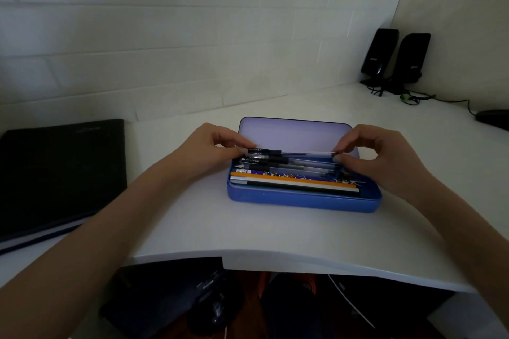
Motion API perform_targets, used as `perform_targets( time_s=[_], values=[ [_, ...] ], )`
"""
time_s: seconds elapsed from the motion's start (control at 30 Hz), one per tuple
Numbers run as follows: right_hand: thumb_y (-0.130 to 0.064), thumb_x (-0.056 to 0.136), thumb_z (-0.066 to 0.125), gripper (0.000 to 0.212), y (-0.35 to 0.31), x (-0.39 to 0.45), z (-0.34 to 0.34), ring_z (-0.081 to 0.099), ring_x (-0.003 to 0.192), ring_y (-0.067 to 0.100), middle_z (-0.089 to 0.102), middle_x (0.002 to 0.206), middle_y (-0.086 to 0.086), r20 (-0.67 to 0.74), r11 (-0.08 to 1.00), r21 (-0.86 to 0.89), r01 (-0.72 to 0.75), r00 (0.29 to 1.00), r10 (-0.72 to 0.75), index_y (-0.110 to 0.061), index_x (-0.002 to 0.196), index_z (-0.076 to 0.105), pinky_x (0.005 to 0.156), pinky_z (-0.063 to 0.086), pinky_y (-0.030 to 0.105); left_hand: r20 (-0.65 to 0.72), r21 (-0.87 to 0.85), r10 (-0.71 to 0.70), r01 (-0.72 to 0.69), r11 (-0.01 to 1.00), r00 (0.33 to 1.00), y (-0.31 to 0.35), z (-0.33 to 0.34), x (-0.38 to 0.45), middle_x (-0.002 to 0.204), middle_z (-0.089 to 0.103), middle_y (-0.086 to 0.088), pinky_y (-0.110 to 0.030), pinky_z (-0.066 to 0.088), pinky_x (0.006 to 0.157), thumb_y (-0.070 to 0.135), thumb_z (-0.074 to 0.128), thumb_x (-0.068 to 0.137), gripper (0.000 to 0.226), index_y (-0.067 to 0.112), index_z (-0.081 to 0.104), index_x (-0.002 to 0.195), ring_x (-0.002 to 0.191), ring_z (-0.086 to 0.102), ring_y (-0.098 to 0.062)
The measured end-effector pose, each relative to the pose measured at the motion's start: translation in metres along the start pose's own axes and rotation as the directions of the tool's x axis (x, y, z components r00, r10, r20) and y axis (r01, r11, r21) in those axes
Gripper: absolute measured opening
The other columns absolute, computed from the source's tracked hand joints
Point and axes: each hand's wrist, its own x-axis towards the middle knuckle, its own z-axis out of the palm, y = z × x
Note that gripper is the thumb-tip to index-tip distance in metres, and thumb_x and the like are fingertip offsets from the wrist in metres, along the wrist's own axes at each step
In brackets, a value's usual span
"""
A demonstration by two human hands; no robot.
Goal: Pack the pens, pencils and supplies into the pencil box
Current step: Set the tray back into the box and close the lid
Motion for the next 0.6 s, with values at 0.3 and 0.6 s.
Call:
perform_targets(
  time_s=[0.3, 0.6],
  values=[
    [-0.013, 0.077, 0.071, 0.015, 0.006, 0.000, 0.003, 0.060, 0.082, 0.010, 0.069, 0.082, -0.012, 0.052, 0.996, -0.088, -0.030, 0.998, 0.034, -0.027, 0.083, 0.072, 0.071, 0.045, 0.009, 0.005, -0.046, 0.001, -0.001, 0.999, 1.000, 0.000, -0.003, -0.002, 0.086, 0.076, 0.002, -0.029, 0.048, 0.087, 0.008, 0.066, 0.081, 0.026, 0.032, 0.077, 0.083, 0.085, 0.065, -0.013],
    [-0.020, 0.073, 0.075, 0.009, 0.008, -0.001, -0.007, 0.052, 0.072, 0.009, 0.067, 0.073, -0.007, 0.077, 0.979, -0.200, -0.038, 0.996, 0.055, -0.028, 0.073, 0.072, 0.062, 0.040, 0.013, -0.023, -0.031, -0.006, 0.006, 0.999, 1.000, 0.000, -0.003, -0.001, 0.084, 0.076, 0.004, -0.017, 0.046, 0.077, 0.011, 0.069, 0.080, 0.021, 0.030, 0.076, 0.080, 0.079, 0.064, -0.008]
  ],
)
